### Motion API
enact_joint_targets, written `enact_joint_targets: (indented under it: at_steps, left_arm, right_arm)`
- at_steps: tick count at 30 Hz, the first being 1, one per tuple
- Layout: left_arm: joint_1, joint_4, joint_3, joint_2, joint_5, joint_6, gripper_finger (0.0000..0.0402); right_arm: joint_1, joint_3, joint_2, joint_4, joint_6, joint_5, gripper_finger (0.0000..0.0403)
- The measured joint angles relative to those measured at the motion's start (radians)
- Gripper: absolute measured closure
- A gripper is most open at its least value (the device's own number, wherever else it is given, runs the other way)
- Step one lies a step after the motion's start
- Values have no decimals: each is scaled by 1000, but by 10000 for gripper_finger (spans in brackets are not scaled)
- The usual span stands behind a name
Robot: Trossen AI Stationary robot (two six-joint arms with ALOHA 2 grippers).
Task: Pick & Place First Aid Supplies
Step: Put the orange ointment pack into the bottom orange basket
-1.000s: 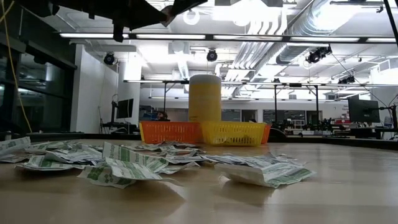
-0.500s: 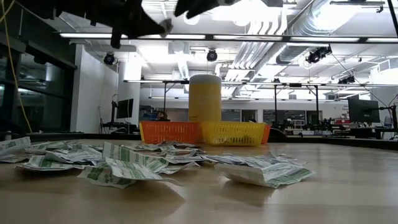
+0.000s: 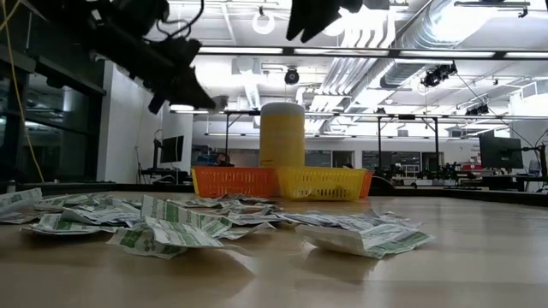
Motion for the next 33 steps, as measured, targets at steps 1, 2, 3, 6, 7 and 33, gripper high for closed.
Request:
enact_joint_targets:
  at_steps: [1, 2, 3, 6, 7, 33]
  left_arm:
    - [30, -11, 0, 0, 25, 4, 401]
    - [60, -33, 4, 0, 51, 12, 401]
    - [88, -60, 12, 3, 73, 28, 402]
    - [159, -126, 54, 19, 115, 118, 401]
    - [179, -144, 72, 25, 128, 158, 401]
    - [494, -568, 618, 610, 368, 636, 401]
  right_arm:
    - [-1, 0, -1, -21, 9, -4, 201]
    - [-2, 0, -1, -39, 20, -12, 202]
    - [-4, 0, -1, -51, 34, -19, 203]
    - [-10, 0, -1, -87, 75, -30, 203]
    - [-12, 0, -1, -94, 78, -28, 203]
    - [-14, 0, -2, -174, 211, -55, 203]
